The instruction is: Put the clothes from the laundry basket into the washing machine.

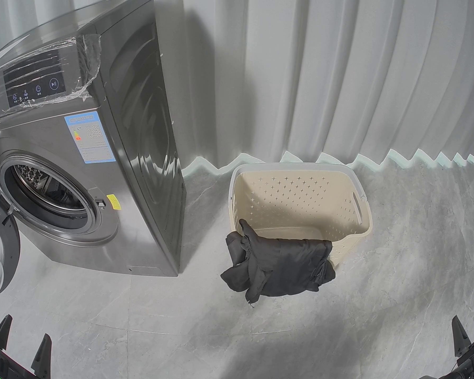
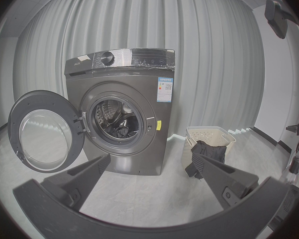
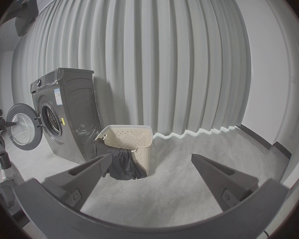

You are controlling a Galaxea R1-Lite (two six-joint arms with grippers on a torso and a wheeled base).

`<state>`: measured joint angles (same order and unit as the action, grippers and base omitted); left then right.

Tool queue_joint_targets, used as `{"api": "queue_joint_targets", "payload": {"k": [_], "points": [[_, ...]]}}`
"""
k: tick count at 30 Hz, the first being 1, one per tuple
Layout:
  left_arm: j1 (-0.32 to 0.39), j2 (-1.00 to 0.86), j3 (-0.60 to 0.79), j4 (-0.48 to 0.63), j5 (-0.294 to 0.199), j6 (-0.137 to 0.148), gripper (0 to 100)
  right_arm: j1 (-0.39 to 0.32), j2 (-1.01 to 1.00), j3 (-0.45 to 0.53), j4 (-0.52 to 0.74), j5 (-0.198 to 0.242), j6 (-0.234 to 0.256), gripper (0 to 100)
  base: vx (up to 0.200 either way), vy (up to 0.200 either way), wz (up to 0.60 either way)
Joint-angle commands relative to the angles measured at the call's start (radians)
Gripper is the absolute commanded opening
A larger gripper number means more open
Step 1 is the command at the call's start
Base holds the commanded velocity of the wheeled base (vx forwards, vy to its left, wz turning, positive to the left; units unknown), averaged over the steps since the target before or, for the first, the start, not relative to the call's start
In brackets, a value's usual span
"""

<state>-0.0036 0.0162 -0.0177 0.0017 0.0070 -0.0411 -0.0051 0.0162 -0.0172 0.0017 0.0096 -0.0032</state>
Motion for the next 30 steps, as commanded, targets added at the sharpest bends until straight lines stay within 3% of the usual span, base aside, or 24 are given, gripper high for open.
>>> {"api": "queue_joint_targets", "payload": {"k": [1,10,17,20,22,25,26,28,29,30], "points": [[0.001,-0.016,0.015,0.000,-0.001,0.000,100,-0.001,-0.016,0.016,0.000,0.001,-0.001,100,0.000,0.000,0.00],[0.001,-0.016,0.015,0.000,0.001,0.000,100,-0.003,-0.016,0.016,0.000,0.000,0.003,100,0.000,-0.156,0.00],[0.001,-0.016,0.015,0.000,-0.001,0.000,100,-0.001,-0.016,0.014,-0.016,-0.017,0.017,100,0.000,0.000,0.00],[0.001,-0.016,0.015,0.000,-0.001,0.000,100,0.001,-0.016,-0.098,-0.051,-0.013,0.023,100,0.000,0.000,0.00],[0.001,-0.016,0.015,0.000,-0.001,0.000,100,0.005,0.016,-0.193,0.003,0.026,0.023,100,0.000,0.000,0.00],[0.001,-0.016,0.015,0.000,-0.001,0.000,100,0.020,0.122,-0.257,0.077,0.147,0.031,100,0.000,0.000,0.00],[0.001,-0.016,0.015,0.000,-0.001,0.000,100,0.020,0.122,-0.257,0.077,0.147,0.031,100,0.000,0.000,0.00],[0.001,-0.016,0.015,0.000,-0.001,0.000,100,0.027,0.255,-0.271,0.073,0.251,0.031,100,0.000,0.000,0.00],[0.001,-0.016,0.015,0.000,-0.001,0.000,100,0.027,0.255,-0.271,0.073,0.251,0.031,100,0.000,0.000,0.00],[0.001,-0.016,0.015,0.000,0.001,0.000,100,0.036,0.352,-0.273,0.063,0.326,0.022,100,0.000,0.000,0.00]]}}
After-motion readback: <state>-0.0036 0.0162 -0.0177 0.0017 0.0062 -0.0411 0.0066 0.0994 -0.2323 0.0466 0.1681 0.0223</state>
